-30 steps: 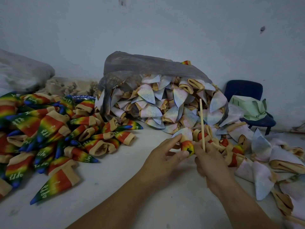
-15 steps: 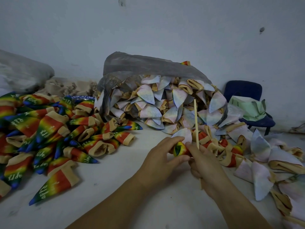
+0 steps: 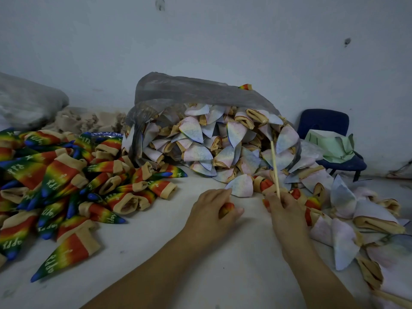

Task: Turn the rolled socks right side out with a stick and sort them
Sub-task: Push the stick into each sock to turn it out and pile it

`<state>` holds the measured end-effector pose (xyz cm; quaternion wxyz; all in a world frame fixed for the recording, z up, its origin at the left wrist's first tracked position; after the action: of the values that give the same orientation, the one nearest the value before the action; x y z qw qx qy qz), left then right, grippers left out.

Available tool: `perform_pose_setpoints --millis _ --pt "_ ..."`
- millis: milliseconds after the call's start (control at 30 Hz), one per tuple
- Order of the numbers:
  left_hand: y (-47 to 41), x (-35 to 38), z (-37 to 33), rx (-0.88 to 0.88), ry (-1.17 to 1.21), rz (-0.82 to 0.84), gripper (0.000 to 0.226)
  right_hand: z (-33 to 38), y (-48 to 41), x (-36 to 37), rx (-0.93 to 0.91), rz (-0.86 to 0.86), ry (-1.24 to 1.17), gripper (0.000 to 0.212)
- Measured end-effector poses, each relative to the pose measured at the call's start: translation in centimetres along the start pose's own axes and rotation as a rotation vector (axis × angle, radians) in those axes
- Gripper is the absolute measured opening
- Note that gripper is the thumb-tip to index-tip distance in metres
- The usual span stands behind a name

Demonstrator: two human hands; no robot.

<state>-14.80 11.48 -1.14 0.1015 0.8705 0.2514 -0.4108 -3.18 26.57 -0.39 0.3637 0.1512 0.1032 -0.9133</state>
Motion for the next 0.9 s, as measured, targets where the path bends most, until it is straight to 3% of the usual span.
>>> perform_pose_setpoints --millis 167,300,367,467,567,667,800,900 --pt "-2.9 -0.7 -2.5 0.020 -0.297 -0.086 0.051 -1.6 -0.8 -0.3 0.064 -0.023 -0.003 0.029" --pt "-6.1 1.2 -3.3 -0.008 -0.448 0.027 0.061 -1.6 -0.9 0.0 0.038 -0.003 0.021 0.028" --pt "-6.7 2.2 -2.6 -0.083 -0.435 0.103 0.053 -1.6 -1.0 -0.1 0.051 0.000 0.031 0.025" --pt "-5.8 1.0 -2.6 -0.060 -0.378 -0.047 0.032 -1.3 -0.7 -0.1 0.048 0.002 0.029 0.021" --pt "-3.6 -1.3 -2.6 0.091 -0.131 -0.185 0.036 -0.2 -0.1 0.1 -0.013 0.005 -0.026 0.021" --pt "-1.4 -3.4 -3.5 0.229 -0.112 -0.291 0.042 1.4 0.5 1.2 -0.047 0.079 -0.249 0.032" --pt "0.4 -3.9 -2.7 0.129 -0.145 -0.268 0.047 3.2 1.3 3.5 -0.123 0.260 -0.389 0.033" --pt "1.3 -3.1 -2.7 0.131 -0.176 -0.222 0.050 3.4 1.6 3.8 -0.122 0.272 -0.370 0.026"
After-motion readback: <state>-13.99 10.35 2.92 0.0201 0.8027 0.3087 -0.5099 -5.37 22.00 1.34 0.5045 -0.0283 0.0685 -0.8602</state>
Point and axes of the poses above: each hand's wrist, its own y-axis away from the middle knuckle, its own x-axis out of the palm, z = x × y, the point moved 10 cm from there along -y, towards the middle knuckle, and after that the axes turned 13 degrees about z, right-handed, at the moved point
